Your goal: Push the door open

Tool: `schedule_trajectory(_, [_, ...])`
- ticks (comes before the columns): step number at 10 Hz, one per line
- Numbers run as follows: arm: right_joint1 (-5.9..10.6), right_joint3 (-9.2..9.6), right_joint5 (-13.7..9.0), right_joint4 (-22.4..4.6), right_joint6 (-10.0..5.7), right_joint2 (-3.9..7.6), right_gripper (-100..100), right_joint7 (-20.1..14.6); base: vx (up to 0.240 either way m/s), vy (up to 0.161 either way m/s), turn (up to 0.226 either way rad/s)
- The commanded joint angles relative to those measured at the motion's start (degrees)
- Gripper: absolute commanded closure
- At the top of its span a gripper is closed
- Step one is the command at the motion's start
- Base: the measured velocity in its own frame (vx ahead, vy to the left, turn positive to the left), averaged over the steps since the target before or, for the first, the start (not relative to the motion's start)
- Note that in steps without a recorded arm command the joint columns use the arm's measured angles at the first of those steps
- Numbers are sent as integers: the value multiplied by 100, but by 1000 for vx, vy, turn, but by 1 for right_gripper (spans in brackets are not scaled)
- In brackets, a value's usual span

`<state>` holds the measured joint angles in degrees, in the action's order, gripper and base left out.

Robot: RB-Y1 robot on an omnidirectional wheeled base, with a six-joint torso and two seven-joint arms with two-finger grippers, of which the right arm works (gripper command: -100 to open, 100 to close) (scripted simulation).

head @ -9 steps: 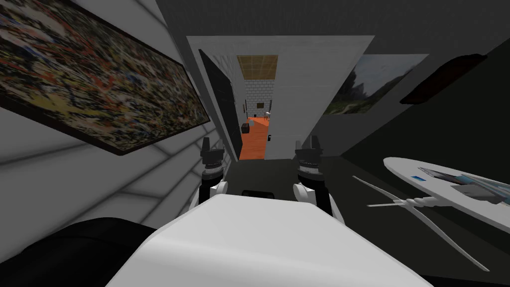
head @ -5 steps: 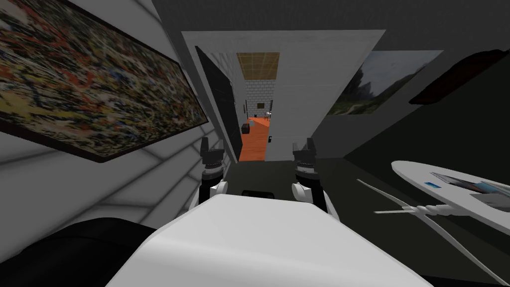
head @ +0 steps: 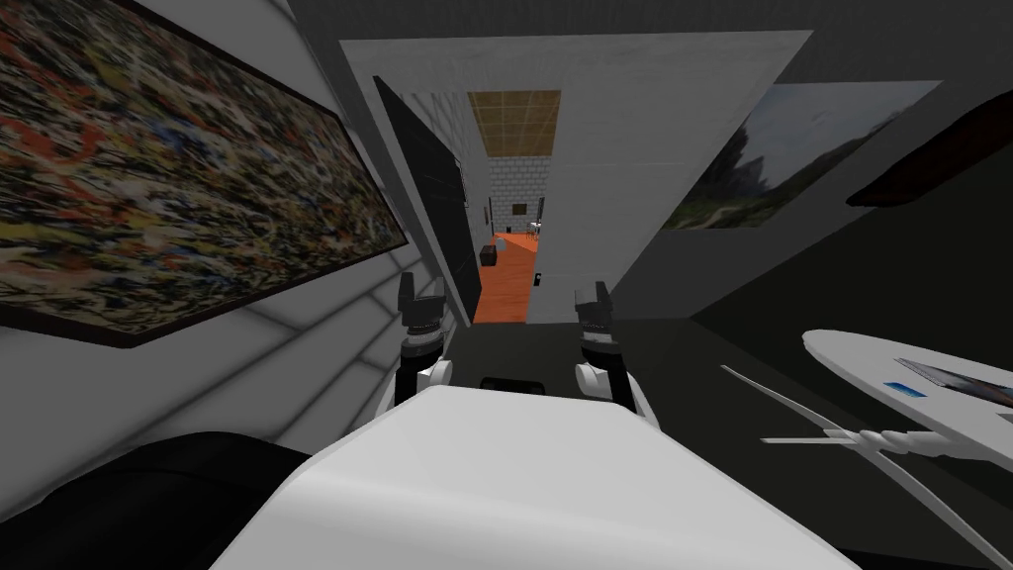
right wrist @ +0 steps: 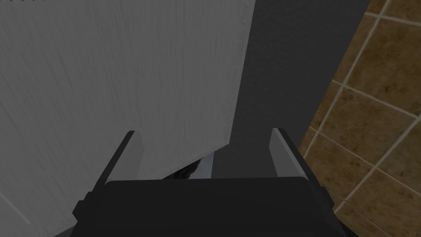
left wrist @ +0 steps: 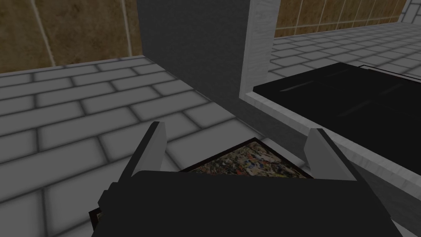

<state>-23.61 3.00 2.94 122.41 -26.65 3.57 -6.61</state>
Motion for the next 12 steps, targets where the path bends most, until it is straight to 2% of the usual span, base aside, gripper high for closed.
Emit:
schedule_trajectory(1, [27, 11, 3, -209, -65, 4, -100, 25, 108, -25, 22])
schedule_trajectory(12, [395, -32, -33, -1895, -459, 48, -100, 155, 95, -20, 24])
